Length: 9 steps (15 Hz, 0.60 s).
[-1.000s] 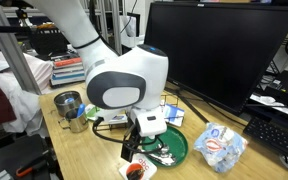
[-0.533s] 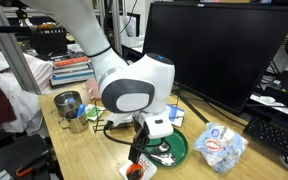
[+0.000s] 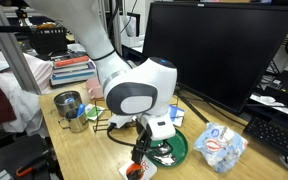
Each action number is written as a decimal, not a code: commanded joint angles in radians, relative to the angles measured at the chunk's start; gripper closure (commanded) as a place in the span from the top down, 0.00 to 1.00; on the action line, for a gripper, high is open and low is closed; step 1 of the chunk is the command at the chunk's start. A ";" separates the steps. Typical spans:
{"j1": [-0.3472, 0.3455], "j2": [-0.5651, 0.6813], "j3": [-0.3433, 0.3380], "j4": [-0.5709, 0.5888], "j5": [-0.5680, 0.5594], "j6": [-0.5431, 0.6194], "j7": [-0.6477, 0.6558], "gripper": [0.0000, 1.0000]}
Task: Put the silver pincers in the pink pot
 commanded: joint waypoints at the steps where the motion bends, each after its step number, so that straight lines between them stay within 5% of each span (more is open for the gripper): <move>1: 0.013 0.006 -0.012 0.011 0.026 0.010 -0.038 0.73; 6: 0.011 0.005 -0.013 0.010 0.029 0.011 -0.039 0.67; 8: 0.012 0.003 -0.015 0.009 0.028 0.016 -0.038 0.56; 9: 0.012 0.002 -0.014 0.007 0.029 0.024 -0.039 0.42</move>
